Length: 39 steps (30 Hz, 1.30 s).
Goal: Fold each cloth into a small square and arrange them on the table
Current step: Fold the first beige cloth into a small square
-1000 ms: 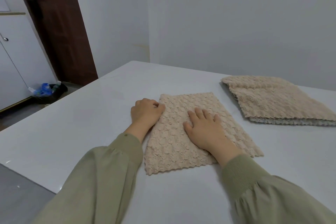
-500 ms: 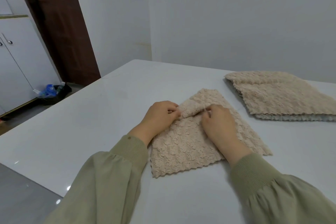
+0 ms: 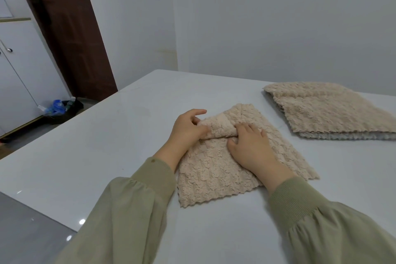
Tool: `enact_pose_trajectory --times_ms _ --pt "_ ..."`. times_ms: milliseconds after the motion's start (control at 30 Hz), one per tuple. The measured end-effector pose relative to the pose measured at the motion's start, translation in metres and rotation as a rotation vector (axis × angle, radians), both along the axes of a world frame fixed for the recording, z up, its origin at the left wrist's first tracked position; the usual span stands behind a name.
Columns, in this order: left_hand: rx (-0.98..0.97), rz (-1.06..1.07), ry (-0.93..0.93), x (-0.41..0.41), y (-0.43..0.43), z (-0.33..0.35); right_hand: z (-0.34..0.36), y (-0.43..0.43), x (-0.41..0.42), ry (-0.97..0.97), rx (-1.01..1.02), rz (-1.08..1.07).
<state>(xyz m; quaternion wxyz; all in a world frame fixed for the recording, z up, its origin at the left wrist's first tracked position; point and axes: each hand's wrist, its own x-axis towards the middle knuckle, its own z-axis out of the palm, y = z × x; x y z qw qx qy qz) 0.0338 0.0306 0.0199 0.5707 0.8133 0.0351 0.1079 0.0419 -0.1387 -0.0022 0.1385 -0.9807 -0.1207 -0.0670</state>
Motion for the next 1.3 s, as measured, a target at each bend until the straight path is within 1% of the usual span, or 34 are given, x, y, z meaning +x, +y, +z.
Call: enact_pose_trajectory --times_ms 67,100,133,200,267,333,400,433,467,500,533,567,600,733,767,800,867,900,933,967,1033,1100,1133,1200,1267,1300 --pt "-0.118 0.055 -0.011 0.002 0.007 0.002 0.001 0.001 -0.001 0.003 -0.011 -0.010" --pt "-0.123 0.126 -0.031 0.002 0.012 0.002 0.002 0.000 -0.002 0.001 -0.019 -0.026" --pt "-0.061 0.226 -0.056 0.003 0.018 0.001 0.002 0.000 -0.002 -0.002 -0.031 -0.052" --pt "0.219 0.416 -0.079 0.002 0.030 0.000 0.004 -0.001 -0.003 -0.006 -0.064 -0.103" --pt "0.518 0.458 -0.083 -0.001 0.037 0.001 0.004 -0.002 -0.003 0.024 -0.109 -0.137" --pt "0.677 0.391 -0.118 -0.005 0.033 0.005 0.004 -0.003 -0.004 0.066 -0.139 -0.163" --pt "0.762 0.202 -0.113 -0.009 0.025 0.005 0.004 -0.003 -0.004 0.099 -0.151 -0.167" --pt "0.846 0.066 -0.053 -0.011 0.021 0.001 0.005 -0.003 -0.006 0.119 -0.162 -0.162" --pt "0.948 -0.068 0.049 -0.012 0.019 -0.005 0.006 -0.004 -0.007 0.141 -0.174 -0.159" --pt "1.023 -0.173 0.167 -0.012 0.018 -0.010 0.007 -0.004 -0.008 0.161 -0.183 -0.157" --pt "1.054 -0.229 0.262 -0.011 0.020 -0.015 0.008 -0.005 -0.009 0.180 -0.192 -0.156" --pt "1.054 -0.245 0.309 -0.009 0.022 -0.017 0.009 -0.006 -0.011 0.197 -0.201 -0.157" --pt "1.048 -0.245 0.315 -0.008 0.024 -0.018 0.009 -0.007 -0.012 0.206 -0.205 -0.159" --pt "0.995 -0.250 0.252 -0.005 0.029 -0.016 0.012 -0.008 -0.020 0.237 -0.230 -0.166" --pt "0.930 -0.231 0.203 -0.005 0.030 -0.015 0.015 -0.008 -0.022 0.238 -0.241 -0.166" --pt "0.822 -0.195 0.136 -0.004 0.031 -0.014 0.019 -0.009 -0.025 0.240 -0.263 -0.169" --pt "0.526 -0.071 0.012 0.000 0.032 -0.012 0.033 -0.011 -0.030 0.215 -0.336 -0.163" --pt "0.406 0.002 -0.013 0.003 0.033 -0.012 0.041 -0.011 -0.029 0.204 -0.376 -0.150" --pt "0.332 0.072 -0.020 0.006 0.035 -0.012 0.049 -0.011 -0.027 0.188 -0.409 -0.141" --pt "0.298 0.133 -0.019 0.011 0.038 -0.013 0.057 -0.012 -0.022 0.168 -0.419 -0.139" --pt "0.305 0.212 -0.005 0.023 0.044 -0.015 0.068 -0.015 -0.001 0.085 -0.415 -0.119" --pt "0.377 0.245 0.020 0.037 0.049 -0.017 0.070 -0.020 0.026 -0.030 -0.390 -0.105" --pt "0.441 0.249 0.040 0.044 0.051 -0.018 0.065 -0.024 0.039 -0.083 -0.354 -0.116" --pt "0.651 0.230 0.092 0.056 0.051 -0.018 0.045 -0.033 0.062 -0.144 -0.279 -0.128" --pt "0.850 0.188 0.133 0.065 0.049 -0.019 0.018 -0.043 0.074 -0.142 -0.224 -0.121" --pt "0.891 0.171 0.138 0.068 0.048 -0.020 0.009 -0.046 0.077 -0.127 -0.171 -0.122"
